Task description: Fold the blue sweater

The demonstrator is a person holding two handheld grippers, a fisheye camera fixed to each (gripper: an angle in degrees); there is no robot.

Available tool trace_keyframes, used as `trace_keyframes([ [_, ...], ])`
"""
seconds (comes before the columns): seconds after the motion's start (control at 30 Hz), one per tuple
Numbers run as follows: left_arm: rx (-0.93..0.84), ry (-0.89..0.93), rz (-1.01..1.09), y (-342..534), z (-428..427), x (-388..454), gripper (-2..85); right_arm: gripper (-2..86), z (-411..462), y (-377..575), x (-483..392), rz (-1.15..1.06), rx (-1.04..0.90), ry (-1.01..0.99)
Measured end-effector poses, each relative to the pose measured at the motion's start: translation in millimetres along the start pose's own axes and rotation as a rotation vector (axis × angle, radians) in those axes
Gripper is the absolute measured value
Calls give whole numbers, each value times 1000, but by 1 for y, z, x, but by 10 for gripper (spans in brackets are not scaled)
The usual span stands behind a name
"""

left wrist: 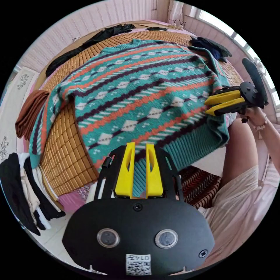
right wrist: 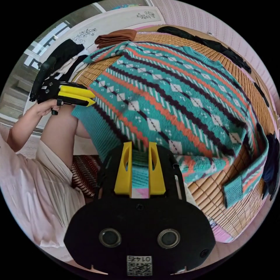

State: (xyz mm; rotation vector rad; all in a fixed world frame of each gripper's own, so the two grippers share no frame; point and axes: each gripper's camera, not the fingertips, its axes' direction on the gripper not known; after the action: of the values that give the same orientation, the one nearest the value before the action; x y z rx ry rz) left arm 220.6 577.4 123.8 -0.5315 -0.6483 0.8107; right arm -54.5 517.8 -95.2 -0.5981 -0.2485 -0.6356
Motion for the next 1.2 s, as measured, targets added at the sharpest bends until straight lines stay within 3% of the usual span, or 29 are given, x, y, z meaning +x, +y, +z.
trace_keyframes([
  [0.2, -25, -62, 24, 42, 8, 45, 82, 86, -11, 80, 15, 131, -137, 150],
  [0.57, -24, -42, 49, 56, 37, 60, 81, 78, -4, 138, 25, 260, -118, 235],
  [0.67, -14, -26, 29, 64, 29, 60, 79, 81, -31, 160, 36, 296, -9, 165],
  [0.77, 65, 2, 73, 71, 1, 77, 76, 100, -74, 195, 57, 386, 199, 255],
  [0.93, 207, 73, 194, 36, -39, 126, 78, 147, -101, 230, 122, 542, 338, 337],
  [1.1, 284, 86, 335, -44, -49, 180, 80, 157, -85, 222, 170, 510, 262, 352],
  [1.2, 313, 69, 406, -100, -51, 206, 85, 114, -82, 227, 189, 463, 255, 346],
])
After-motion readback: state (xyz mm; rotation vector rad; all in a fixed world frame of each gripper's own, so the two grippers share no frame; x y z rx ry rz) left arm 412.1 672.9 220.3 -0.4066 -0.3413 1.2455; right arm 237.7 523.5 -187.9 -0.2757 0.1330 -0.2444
